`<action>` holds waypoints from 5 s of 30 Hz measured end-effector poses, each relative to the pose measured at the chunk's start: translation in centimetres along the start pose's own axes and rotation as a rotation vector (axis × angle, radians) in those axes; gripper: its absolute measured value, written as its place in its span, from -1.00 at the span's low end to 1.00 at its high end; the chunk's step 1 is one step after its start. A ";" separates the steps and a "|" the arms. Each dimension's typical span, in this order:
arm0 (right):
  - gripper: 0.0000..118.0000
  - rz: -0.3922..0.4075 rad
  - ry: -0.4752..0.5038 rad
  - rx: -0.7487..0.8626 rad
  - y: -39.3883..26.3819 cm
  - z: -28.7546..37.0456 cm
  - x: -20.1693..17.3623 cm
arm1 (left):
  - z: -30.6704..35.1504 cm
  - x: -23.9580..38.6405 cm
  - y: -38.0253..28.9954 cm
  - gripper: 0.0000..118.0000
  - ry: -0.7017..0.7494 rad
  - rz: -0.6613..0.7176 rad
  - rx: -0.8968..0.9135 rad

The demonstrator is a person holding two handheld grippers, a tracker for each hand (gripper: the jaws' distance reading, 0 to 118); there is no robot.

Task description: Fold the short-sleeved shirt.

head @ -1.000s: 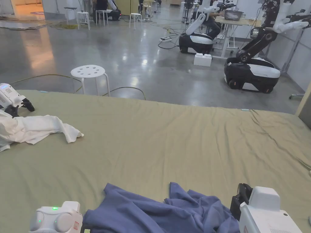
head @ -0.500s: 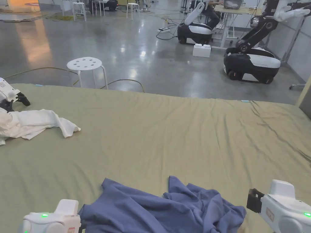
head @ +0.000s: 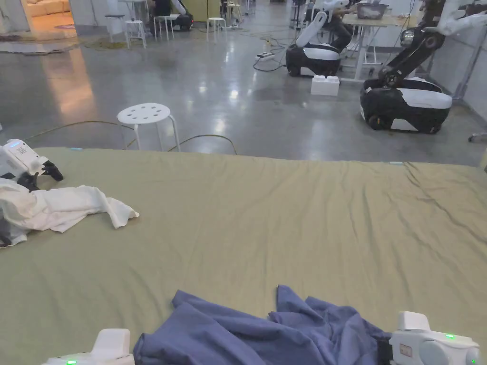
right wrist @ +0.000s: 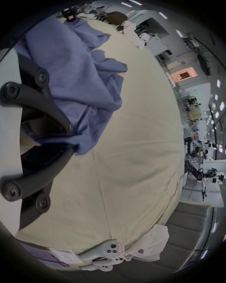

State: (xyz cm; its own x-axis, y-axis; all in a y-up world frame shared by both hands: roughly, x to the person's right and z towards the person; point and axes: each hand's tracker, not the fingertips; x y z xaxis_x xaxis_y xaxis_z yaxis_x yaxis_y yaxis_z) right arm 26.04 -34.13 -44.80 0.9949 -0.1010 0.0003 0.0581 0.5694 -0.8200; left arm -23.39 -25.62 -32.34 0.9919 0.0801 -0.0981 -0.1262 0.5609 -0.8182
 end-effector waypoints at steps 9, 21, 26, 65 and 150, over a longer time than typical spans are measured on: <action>-0.94 -0.022 -0.046 0.163 1.0 8.1 0.7 | 3.1 -0.6 2.9 -1.00 -0.028 0.008 0.113; -0.94 0.011 -0.045 0.368 7.1 20.9 0.6 | 12.0 -2.4 12.0 -1.00 -0.044 0.006 0.385; -0.94 0.060 -0.068 0.477 9.7 24.6 -0.2 | 14.4 -4.0 15.8 -1.00 -0.018 0.021 0.456; -0.93 0.200 -0.211 0.812 26.1 30.7 -8.1 | 17.9 -3.8 30.2 -1.00 0.086 -0.022 0.666; -0.96 0.119 -0.081 0.791 1.0 17.1 -13.5 | -4.9 -4.9 13.1 -1.00 0.047 -0.020 0.383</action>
State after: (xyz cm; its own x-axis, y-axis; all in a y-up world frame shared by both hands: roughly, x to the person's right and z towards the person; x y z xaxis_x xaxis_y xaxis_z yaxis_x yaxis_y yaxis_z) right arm 14.06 -18.28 -35.86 0.9992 0.0392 0.0051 -0.0378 0.9850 -0.1683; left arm -29.82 -22.74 -45.33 0.9925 0.0334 -0.1175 -0.0930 0.8298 -0.5502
